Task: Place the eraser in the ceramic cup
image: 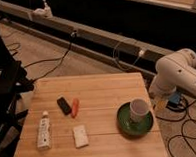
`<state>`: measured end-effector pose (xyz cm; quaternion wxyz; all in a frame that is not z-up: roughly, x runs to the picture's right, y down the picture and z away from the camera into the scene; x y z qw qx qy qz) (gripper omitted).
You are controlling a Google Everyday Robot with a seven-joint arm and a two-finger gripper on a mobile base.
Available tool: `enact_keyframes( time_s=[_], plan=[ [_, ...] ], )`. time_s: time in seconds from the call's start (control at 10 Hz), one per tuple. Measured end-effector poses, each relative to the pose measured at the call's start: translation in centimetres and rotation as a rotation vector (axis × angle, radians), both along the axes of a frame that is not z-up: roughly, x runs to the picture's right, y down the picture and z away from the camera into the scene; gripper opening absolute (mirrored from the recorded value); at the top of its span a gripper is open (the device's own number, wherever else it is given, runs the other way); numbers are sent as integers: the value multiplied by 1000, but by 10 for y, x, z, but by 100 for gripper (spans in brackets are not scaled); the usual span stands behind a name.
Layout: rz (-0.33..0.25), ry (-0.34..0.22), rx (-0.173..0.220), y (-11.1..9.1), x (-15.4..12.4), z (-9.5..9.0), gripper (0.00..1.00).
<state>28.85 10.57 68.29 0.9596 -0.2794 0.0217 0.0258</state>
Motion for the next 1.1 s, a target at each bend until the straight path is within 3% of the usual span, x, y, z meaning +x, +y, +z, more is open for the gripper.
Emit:
enact_keyframes(
  time_s=[0.5,0.8,1.1],
  plan=[
    [-2,1,0,0,0,0,65],
    [-34,50,27,-20,5,2,65],
    [-69,-2,69,-42,-39,20,65]
  ],
)
